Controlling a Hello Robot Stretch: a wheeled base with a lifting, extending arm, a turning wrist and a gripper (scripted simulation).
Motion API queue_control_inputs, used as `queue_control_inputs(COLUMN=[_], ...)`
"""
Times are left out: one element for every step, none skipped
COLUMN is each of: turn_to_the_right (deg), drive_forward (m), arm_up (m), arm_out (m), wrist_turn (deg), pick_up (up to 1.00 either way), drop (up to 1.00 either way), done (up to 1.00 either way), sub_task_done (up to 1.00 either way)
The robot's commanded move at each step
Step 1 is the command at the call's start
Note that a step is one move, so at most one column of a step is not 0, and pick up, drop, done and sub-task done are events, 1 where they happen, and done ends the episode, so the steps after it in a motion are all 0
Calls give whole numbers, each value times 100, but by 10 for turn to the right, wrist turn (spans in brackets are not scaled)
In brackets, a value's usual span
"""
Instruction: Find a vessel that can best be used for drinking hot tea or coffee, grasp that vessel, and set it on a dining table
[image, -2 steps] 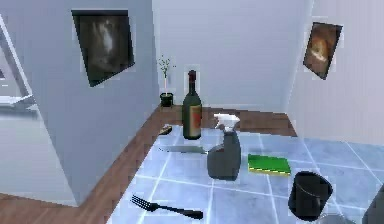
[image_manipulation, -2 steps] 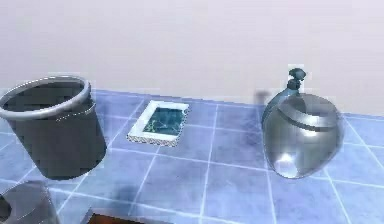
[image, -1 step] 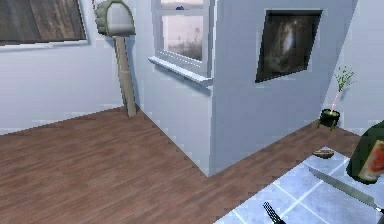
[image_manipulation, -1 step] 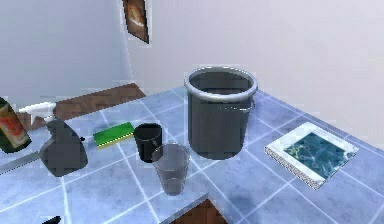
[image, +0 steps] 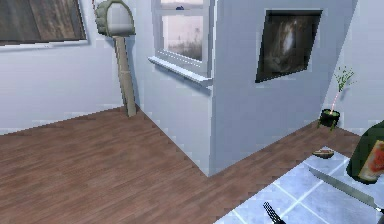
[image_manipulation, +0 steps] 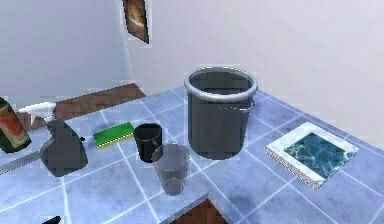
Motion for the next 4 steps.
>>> queue_control_inputs(turn_to_the_right=[0, 0, 0, 0], drive_forward=[0, 0, 0, 0], arm_up=[38, 0, 0, 0], arm_out=[0, 16, 0, 0], wrist_turn=[0, 0, 450, 450], pick_up=[0, 0, 0, 0], drop=[0, 0, 0, 0], done=[0, 0, 0, 0], sub_task_done=[0, 0, 0, 0])
